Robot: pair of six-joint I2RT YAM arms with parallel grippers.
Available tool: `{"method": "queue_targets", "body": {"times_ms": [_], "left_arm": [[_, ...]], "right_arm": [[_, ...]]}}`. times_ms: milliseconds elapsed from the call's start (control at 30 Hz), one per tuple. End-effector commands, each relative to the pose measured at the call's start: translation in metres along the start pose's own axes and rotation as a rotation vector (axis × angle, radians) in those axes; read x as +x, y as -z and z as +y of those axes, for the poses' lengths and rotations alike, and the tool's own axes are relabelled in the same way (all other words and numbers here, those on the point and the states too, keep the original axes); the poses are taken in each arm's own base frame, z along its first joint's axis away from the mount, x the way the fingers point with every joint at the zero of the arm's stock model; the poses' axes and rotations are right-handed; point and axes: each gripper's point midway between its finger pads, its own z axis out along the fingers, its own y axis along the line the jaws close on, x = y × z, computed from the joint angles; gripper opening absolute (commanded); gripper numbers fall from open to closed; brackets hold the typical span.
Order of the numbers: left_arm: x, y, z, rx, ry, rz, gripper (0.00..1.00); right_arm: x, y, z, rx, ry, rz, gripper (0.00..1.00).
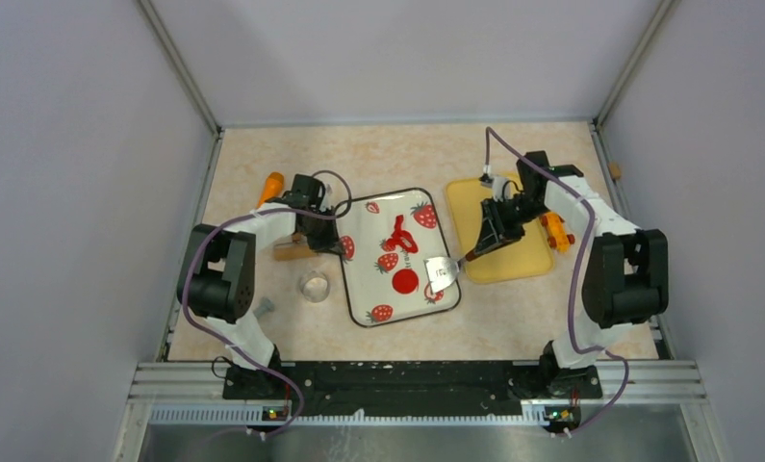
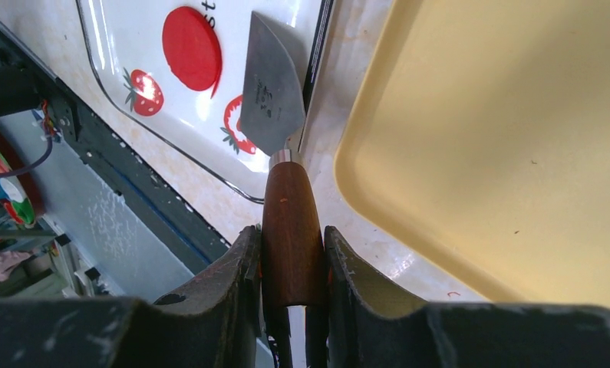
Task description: Roll out the dumpling wrappers from the dough
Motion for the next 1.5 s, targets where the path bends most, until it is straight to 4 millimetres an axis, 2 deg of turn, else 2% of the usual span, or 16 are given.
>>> {"method": "queue_targets", "body": {"times_ms": [0,367,867,1000,1100,1267,1467], "left_arm": [[0.002,-0.008,-0.002,-0.005,-0.054,0.012,0.0],[-0.001,-0.009,-0.003,-0.005,-0.052,0.004,0.0],[-0.003,-0.011,-0.005,0.007,-0.049,0.003,0.0],[-0.003,-0.012,-0.006,0.011,-0.049,0.005,0.0],[-0.004,-0.012,-0.006,0.014,-0.053,0.001,0.0],[-0.007,-0.013,-0.008,0.02,-0.056,-0.006,0.0],[-0.011,-0.014,-0.01,0.023,-0.057,-0.009,0.0]], "right_arm": [[-0.004,-0.011,-0.023,0.1,0.008,0.016,0.0],[-0.005,-0.028,-0.009,0.081,0.069,0.065,0.0],[-0.005,-0.037,-0.001,0.054,0.116,0.089,0.0],[-0.003,-0.045,-0.001,0.036,0.131,0.108,0.0],[-0.009,-0.052,0.001,0.026,0.167,0.121,0.0],[-0.025,-0.051,0.007,-0.001,0.204,0.1,0.0],[-0.021,-0.05,0.017,-0.065,0.227,0.101,0.0]]}}
